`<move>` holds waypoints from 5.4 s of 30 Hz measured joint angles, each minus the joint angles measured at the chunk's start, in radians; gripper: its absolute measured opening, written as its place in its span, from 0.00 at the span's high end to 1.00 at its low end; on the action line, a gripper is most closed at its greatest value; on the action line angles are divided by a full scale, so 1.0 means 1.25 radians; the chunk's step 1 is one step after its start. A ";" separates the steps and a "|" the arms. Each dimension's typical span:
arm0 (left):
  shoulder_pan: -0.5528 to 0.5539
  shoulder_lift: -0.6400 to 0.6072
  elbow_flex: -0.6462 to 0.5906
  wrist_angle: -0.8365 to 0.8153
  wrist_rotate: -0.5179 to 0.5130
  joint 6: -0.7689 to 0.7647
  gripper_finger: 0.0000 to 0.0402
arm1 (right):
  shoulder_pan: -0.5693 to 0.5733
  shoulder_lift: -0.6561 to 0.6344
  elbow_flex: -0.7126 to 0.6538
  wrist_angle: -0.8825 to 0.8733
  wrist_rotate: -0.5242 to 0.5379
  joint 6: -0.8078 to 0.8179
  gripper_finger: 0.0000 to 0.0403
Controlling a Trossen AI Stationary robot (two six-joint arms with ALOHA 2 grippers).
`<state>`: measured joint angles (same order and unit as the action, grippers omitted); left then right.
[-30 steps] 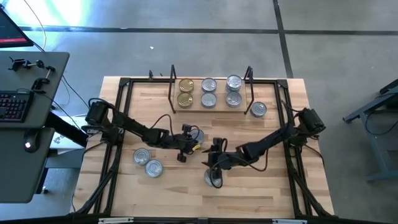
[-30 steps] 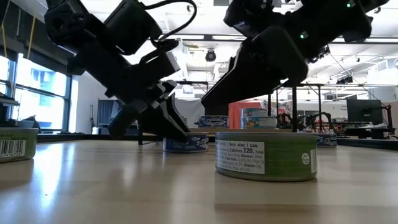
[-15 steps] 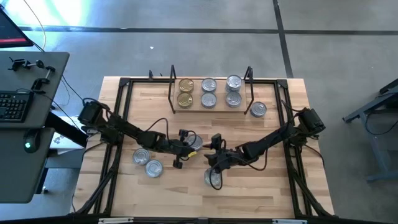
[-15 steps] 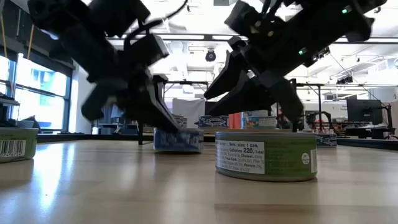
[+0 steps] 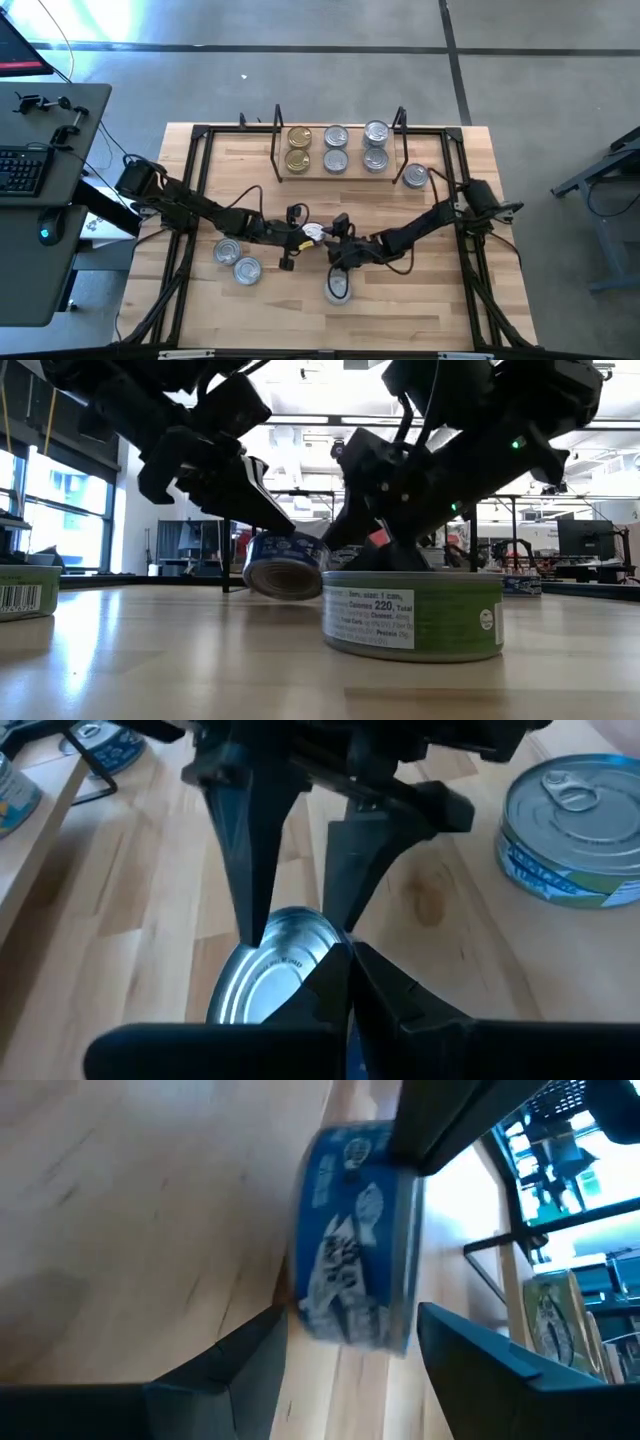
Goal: Stack canned seafood by type on shelf
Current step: Stack the blue tuna can on top of the blue tuna can on the shelf
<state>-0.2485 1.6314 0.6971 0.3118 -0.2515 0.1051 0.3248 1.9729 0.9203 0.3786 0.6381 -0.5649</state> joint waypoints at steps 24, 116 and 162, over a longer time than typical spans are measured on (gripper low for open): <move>-0.019 -0.002 0.002 0.027 -0.137 0.115 0.93 | -0.003 -0.039 0.054 -0.178 -0.017 0.403 0.70; -0.039 0.053 -0.279 0.898 0.147 0.207 0.65 | 0.125 -0.135 0.226 -0.169 0.001 0.434 0.69; -0.036 0.053 -0.305 0.704 -0.119 -0.019 0.53 | -0.561 -0.092 0.226 -0.305 -0.073 -0.204 0.70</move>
<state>-0.2939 1.6974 0.3157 1.1919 -0.3996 0.0818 -0.3763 1.8583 1.2030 -0.0030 0.5471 -0.8198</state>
